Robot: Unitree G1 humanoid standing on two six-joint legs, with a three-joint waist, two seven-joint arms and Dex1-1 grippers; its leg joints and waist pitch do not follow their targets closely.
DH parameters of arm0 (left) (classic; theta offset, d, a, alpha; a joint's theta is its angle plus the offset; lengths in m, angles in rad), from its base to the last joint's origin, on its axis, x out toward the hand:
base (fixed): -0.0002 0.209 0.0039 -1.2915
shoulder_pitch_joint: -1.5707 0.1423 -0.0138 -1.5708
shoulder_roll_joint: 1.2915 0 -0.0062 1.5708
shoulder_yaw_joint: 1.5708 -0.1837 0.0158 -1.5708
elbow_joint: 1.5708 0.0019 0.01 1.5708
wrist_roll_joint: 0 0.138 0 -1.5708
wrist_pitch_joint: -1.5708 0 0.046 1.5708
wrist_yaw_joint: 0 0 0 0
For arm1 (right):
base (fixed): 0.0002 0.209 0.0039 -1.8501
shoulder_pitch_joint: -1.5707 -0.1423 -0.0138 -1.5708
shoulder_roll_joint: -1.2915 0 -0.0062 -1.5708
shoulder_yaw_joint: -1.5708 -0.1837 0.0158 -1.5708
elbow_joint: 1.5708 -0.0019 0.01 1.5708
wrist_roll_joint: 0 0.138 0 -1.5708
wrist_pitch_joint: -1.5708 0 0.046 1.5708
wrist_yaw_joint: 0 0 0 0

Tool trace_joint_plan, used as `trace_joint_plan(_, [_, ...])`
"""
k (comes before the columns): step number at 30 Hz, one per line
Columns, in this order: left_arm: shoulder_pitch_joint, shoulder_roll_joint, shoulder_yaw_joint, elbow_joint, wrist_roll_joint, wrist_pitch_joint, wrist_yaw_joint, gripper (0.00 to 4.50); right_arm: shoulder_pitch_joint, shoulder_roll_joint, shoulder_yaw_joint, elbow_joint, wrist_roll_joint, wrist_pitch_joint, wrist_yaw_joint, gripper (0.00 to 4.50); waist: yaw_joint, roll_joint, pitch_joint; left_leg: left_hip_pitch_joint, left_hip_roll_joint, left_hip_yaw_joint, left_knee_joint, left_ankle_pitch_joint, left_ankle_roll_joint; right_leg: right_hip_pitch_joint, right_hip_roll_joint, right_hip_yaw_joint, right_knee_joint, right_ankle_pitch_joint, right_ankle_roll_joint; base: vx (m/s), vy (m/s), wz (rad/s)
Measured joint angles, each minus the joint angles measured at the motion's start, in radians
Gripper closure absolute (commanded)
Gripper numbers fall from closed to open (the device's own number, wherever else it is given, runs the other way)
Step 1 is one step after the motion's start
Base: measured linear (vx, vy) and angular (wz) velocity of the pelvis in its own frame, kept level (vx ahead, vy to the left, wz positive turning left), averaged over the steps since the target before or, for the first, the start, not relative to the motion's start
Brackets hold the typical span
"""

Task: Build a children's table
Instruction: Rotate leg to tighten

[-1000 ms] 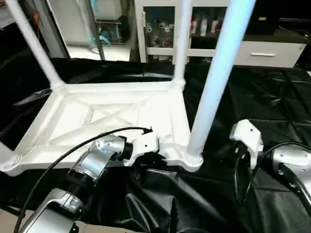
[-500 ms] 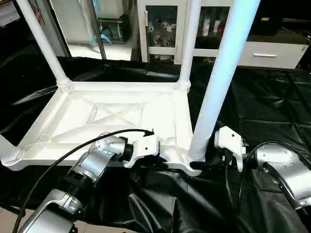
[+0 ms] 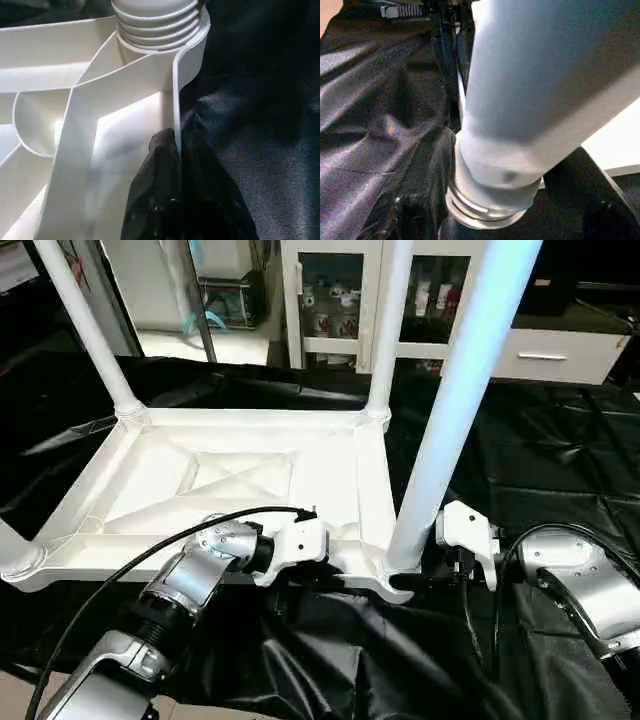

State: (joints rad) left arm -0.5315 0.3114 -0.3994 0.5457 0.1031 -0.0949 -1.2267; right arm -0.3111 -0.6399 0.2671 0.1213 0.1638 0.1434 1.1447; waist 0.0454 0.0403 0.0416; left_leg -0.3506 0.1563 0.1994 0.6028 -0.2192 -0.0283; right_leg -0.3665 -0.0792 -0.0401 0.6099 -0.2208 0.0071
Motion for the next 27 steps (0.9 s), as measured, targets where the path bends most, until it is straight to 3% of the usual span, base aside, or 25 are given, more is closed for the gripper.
trace_joint_plan(9, [0.011, 0.000, 0.008, -0.003, 0.002, 0.005, 0.022, 4.50, 0.006, 0.020, -0.005, 0.016, -0.001, -0.002, -0.017, 2.14, -0.002, -0.004, -0.003, 0.001, 0.000, 0.000, -0.001, 0.000, 0.000, 0.001, 0.000, 0.000, 0.000, 0.000, 0.000, 0.000, 0.000, 0.00])
trace_joint_plan(11, [0.006, -0.007, 0.035, 0.020, 0.011, 0.033, 0.070, 4.50, 0.006, 0.094, -0.026, 0.054, -0.012, 0.024, -0.125, 2.14, -0.015, -0.009, -0.006, 0.001, 0.000, 0.000, -0.002, 0.000, 0.000, 0.002, 0.000, 0.000, 0.001, 0.000, 0.001, 0.000, 0.000, 0.00])
trace_joint_plan(16, [-0.040, -0.053, 0.061, 0.094, 0.016, 0.088, 0.171, 4.50, -0.001, 0.204, -0.074, 0.105, -0.020, 0.084, -0.333, 2.15, -0.044, -0.010, -0.006, 0.004, -0.001, 0.000, -0.001, 0.000, 0.000, -0.002, 0.000, 0.001, -0.003, -0.002, 0.004, 0.000, 0.000, 0.00])
trace_joint_plan(22, [-0.114, -0.105, 0.087, 0.209, 0.039, 0.111, 0.314, 4.50, -0.051, 0.374, -0.103, 0.174, -0.096, 0.122, -0.647, 2.18, -0.066, -0.011, -0.005, -0.002, -0.002, -0.001, -0.001, 0.000, 0.000, -0.012, 0.000, 0.001, -0.004, -0.002, 0.004, 0.000, 0.000, 0.00])
trace_joint_plan(27, [-0.164, -0.153, 0.100, 0.266, 0.054, 0.158, 0.445, 4.50, -0.122, 0.534, -0.141, 0.266, -0.128, 0.151, -0.955, 2.18, -0.071, -0.008, -0.005, -0.005, -0.001, -0.001, -0.003, 0.000, 0.000, -0.017, 0.000, 0.000, -0.010, -0.002, 0.004, 0.000, 0.000, 0.00])
